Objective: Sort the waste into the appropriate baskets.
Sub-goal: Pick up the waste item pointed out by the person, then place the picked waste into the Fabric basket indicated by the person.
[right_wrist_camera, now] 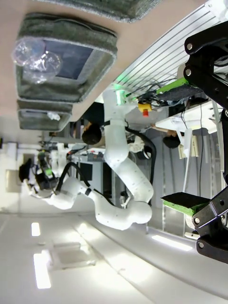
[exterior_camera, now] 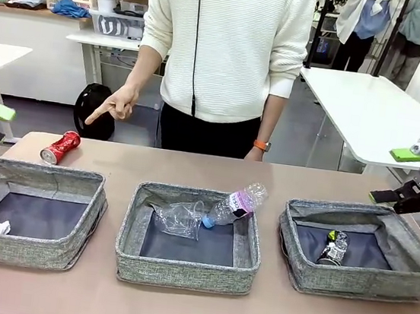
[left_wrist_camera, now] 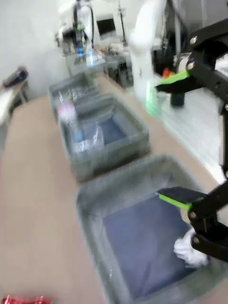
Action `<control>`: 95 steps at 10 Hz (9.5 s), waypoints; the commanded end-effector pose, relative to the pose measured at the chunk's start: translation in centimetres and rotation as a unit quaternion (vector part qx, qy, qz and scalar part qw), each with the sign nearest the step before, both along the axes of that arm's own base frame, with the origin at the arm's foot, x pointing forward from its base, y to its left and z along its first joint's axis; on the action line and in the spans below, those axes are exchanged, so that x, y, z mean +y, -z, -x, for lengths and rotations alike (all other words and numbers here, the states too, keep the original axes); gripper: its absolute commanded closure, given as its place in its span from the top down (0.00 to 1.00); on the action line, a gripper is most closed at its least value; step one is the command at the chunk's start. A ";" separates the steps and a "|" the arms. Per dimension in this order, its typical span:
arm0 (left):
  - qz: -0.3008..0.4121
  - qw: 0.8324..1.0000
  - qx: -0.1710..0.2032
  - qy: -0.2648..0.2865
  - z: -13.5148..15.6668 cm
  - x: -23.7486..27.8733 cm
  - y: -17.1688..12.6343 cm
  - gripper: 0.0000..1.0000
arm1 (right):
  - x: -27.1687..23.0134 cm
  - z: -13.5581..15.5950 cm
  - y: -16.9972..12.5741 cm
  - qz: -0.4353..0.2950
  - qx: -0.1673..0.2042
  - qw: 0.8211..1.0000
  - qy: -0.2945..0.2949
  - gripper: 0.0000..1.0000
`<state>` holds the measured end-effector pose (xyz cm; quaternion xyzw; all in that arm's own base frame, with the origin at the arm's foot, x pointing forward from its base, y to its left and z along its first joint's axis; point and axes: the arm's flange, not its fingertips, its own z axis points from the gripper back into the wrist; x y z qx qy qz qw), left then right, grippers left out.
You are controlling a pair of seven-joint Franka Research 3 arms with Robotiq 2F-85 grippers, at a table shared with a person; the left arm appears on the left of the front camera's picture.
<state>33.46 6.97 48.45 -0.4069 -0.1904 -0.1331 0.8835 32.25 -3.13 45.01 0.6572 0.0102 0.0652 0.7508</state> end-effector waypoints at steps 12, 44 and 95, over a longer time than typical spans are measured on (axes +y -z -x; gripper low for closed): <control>-0.301 0.953 -0.035 0.016 -21.7 2.7 2.6 1.00 | -0.1 -0.3 -0.7 -0.003 0.012 1.000 -0.004 1.00; -0.355 0.929 0.096 -0.026 -29.2 -1.4 14.0 0.00 | -0.1 -0.3 -0.7 -0.003 0.012 1.000 -0.004 1.00; -0.251 0.941 0.205 -0.096 -7.6 -44.7 -24.9 0.29 | -0.1 -0.3 -0.7 -0.003 0.012 1.000 -0.004 1.00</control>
